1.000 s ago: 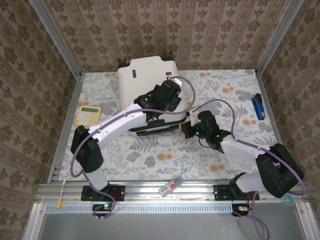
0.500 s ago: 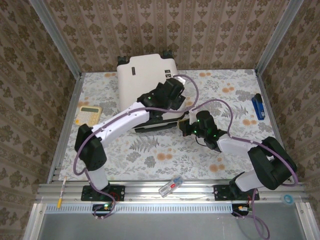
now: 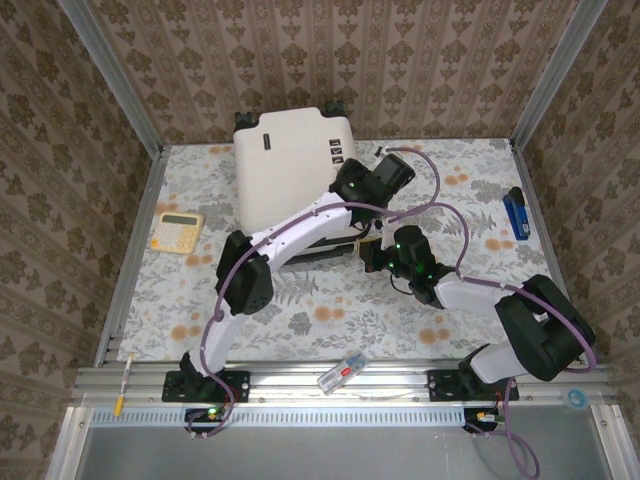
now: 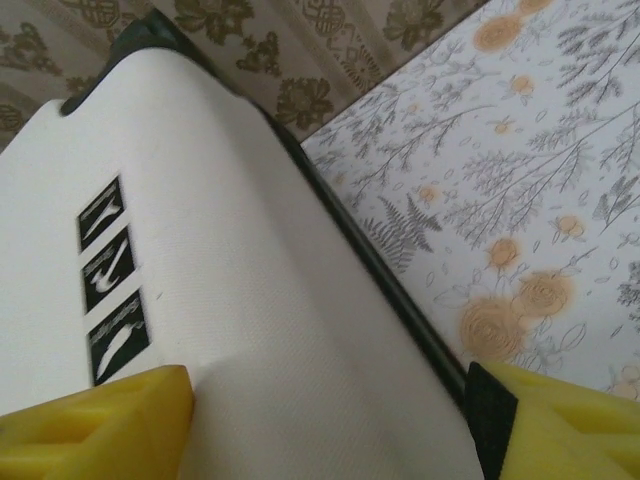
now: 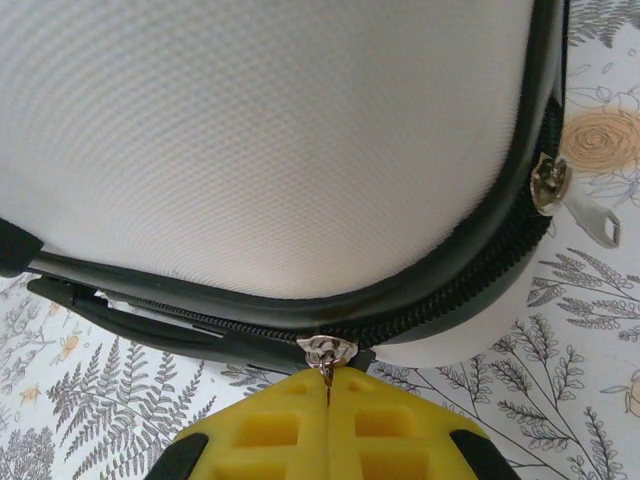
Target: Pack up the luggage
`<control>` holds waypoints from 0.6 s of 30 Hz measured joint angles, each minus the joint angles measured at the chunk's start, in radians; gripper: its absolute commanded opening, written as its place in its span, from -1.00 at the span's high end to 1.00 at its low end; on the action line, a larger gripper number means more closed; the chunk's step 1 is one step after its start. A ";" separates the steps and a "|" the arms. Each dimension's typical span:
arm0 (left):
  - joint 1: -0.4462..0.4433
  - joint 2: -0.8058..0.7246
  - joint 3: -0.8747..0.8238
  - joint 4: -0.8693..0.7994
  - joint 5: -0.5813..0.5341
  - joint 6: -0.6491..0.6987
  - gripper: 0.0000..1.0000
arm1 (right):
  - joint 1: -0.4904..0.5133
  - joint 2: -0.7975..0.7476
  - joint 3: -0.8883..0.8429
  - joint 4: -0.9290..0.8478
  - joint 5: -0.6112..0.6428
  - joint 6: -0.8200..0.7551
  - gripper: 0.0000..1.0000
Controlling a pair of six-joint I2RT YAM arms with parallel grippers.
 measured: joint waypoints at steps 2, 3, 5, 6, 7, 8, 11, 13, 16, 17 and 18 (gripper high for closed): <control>0.001 -0.007 -0.011 -0.005 -0.003 -0.015 -0.38 | 0.003 -0.005 0.002 -0.010 0.028 0.007 1.00; 0.001 -0.011 -0.019 -0.001 -0.003 -0.023 -0.37 | 0.005 -0.006 0.003 -0.016 0.041 0.010 1.00; 0.002 -0.026 -0.040 0.010 -0.002 -0.039 -0.35 | 0.010 -0.007 0.009 -0.030 0.066 0.017 1.00; 0.003 -0.032 -0.049 0.014 0.001 -0.045 -0.35 | 0.011 -0.007 0.013 -0.037 0.075 0.023 1.00; 0.004 -0.042 -0.063 0.021 0.005 -0.053 -0.35 | 0.012 -0.007 0.015 -0.041 0.085 0.030 1.00; 0.005 -0.051 -0.075 0.026 0.009 -0.059 -0.35 | 0.012 -0.006 0.018 -0.046 0.092 0.034 1.00; 0.010 -0.074 -0.100 0.012 0.018 -0.062 -0.35 | -0.014 0.003 0.035 -0.012 0.138 0.036 1.00; 0.013 -0.084 -0.109 0.001 0.021 -0.061 -0.35 | -0.030 0.003 0.035 0.030 0.147 0.032 1.00; 0.018 -0.089 -0.115 -0.004 0.025 -0.061 -0.35 | -0.042 0.003 0.035 0.048 0.147 0.021 1.00; 0.019 -0.090 -0.117 -0.004 0.027 -0.061 -0.35 | -0.050 0.003 0.035 0.054 0.124 0.016 1.00; 0.019 -0.091 -0.118 -0.003 0.029 -0.061 -0.35 | -0.057 0.003 0.035 0.061 0.100 0.010 1.00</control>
